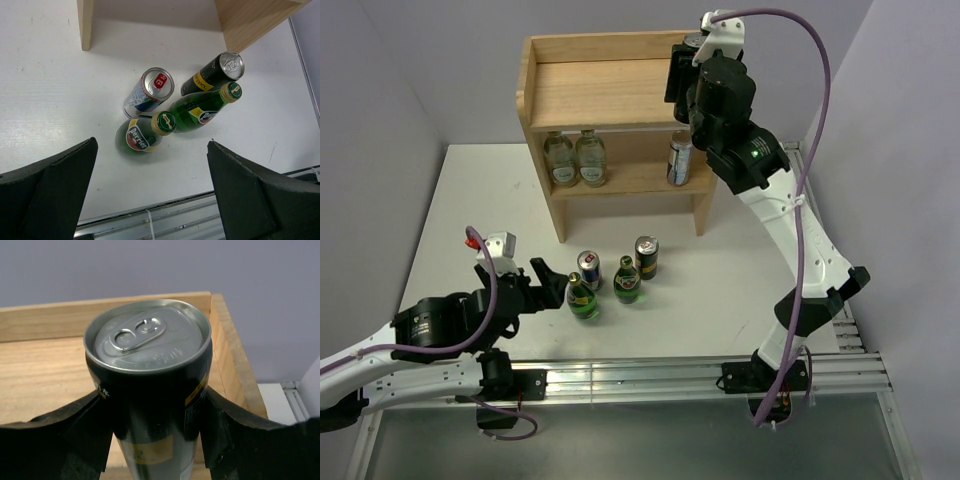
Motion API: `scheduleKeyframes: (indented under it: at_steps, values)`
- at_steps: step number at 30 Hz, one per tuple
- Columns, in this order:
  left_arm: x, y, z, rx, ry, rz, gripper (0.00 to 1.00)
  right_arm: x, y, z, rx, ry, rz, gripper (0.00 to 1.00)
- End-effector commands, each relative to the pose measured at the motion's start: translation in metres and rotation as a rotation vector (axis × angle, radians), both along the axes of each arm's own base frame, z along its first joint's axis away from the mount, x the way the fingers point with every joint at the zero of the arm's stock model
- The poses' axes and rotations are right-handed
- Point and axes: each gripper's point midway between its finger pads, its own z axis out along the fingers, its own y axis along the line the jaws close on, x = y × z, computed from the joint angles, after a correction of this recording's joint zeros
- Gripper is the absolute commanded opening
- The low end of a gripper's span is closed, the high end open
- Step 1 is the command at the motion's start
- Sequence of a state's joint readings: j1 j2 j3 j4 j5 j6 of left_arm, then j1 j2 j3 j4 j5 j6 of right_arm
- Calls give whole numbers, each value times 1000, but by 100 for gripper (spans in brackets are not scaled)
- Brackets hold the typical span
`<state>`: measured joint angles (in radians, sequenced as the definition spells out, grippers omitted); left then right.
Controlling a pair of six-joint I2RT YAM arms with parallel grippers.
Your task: Place and organize the beverage onto the shelf
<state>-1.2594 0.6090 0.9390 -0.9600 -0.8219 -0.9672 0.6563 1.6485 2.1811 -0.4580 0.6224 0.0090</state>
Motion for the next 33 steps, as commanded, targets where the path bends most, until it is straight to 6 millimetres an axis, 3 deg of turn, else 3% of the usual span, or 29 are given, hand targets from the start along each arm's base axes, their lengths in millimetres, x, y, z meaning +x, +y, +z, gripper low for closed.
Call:
scheduleKeyframes:
  at_steps: [1,7,8,14,22,25,26,30,33]
  values:
    - [0,3,15,-51,-21,16,99,3,-12,30,37,-95,-48,0]
    - [-1,3,14,-52,-20,13,99,20,-13,15,-6,-92,-109,0]
    - [-1,3,14,-49,-21,12,99,24,-14,4,-19,-78,-132,0]
    - [-2,2,14,-46,-19,11,99,31,-27,-6,-30,-110,-224,0]
    - [-2,2,13,-39,-18,13,99,42,-17,-32,-58,-67,-208,0]
    - [-2,1,13,-39,-18,11,99,44,-8,-41,-67,-43,-158,32]
    - [-2,1,13,-39,-19,13,99,44,-6,-44,-67,-33,-148,51]
    - [-1,1,12,-33,-17,13,99,41,-6,-46,-54,-27,-135,100]
    - [-1,1,13,-36,-19,12,99,38,-5,-48,-53,-22,-127,100]
